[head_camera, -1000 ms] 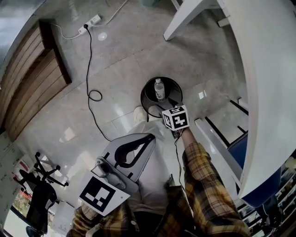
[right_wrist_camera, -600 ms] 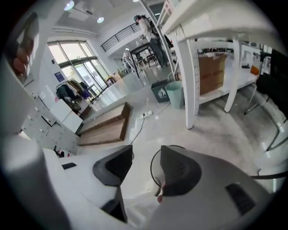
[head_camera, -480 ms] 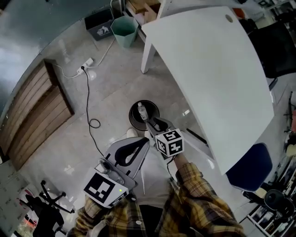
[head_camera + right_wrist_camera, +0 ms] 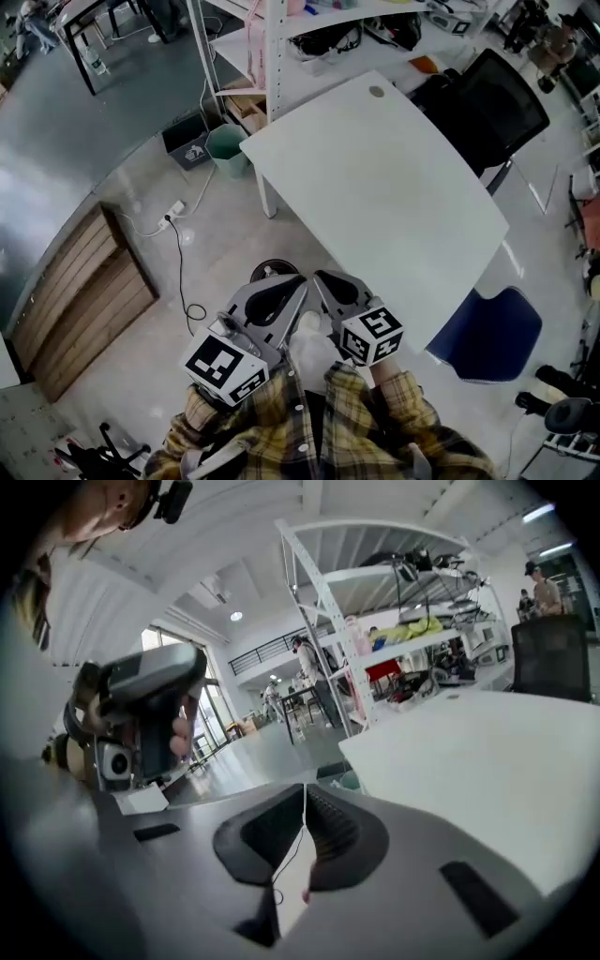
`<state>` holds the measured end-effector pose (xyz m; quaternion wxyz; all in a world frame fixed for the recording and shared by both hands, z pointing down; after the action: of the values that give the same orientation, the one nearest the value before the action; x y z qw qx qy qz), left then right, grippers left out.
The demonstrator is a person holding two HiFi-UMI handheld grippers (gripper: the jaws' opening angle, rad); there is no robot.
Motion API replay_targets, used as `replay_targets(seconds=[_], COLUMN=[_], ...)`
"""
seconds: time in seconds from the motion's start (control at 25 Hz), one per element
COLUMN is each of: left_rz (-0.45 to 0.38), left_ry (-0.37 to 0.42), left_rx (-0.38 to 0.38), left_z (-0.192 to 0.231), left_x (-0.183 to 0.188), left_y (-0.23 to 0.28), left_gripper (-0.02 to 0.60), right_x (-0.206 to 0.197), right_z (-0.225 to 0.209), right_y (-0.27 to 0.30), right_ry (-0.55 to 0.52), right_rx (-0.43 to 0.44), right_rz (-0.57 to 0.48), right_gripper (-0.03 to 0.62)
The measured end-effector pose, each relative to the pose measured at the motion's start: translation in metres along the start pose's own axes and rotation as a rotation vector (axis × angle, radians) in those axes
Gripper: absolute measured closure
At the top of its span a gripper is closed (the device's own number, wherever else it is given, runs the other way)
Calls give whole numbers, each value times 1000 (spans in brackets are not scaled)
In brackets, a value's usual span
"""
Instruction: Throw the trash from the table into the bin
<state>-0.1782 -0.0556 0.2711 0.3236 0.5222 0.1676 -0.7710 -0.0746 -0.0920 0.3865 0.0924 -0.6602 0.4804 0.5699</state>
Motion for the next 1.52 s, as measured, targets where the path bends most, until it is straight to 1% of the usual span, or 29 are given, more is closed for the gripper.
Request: replay_targets(seconds=[0.2,0.32,0.4,0.52,0.68,0.76,0.96,1.2,1.52], left_rz=[0,5,16,38,70,85,94,102,108], left_ry=[59,82,94,107,112,112,126,124,121], left_rx=[-136,-234,-291,-354,-418,-442,-473,-485,-492], left_z=[-48,-78,-97,-117,-129,-131,-132,-126,-118], left_x=[10,10,10,12,12,12,17,20,22], left_y=[45,72,86,98,108,113,123,128,135], left_gripper=[571,571,571,571,571,571,571,571,571], right_x=[51,73,82,88,91,90,94,98,101], right_z=[-18,-24,-27,-28,-29,-30,-36,-40,-46], right_y=[-80,-130,-160,-195,-219,-223,-223,-218,-210], right_ry=[-26,-72,-80,-77,-74,-60,-40,-28,-50], right_rx=[-96,-185,-247,-326,-420,-446,-471,-478,-486], right_rz=[-206,-308,-344,-376,-396,-403,-402,-385,-357], right_gripper=[595,595,595,595,595,595,595,595,597])
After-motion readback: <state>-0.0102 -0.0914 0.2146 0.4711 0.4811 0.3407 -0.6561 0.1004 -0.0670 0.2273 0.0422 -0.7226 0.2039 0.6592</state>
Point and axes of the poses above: the fingertips, and each gripper's own axes: y forward along the fingers, z to its left, x out of its top, the point moved 5 cm from there along -y, backward along the fingers, and after that the axes turned 2 degrees about -x, right-handed, at the moved point
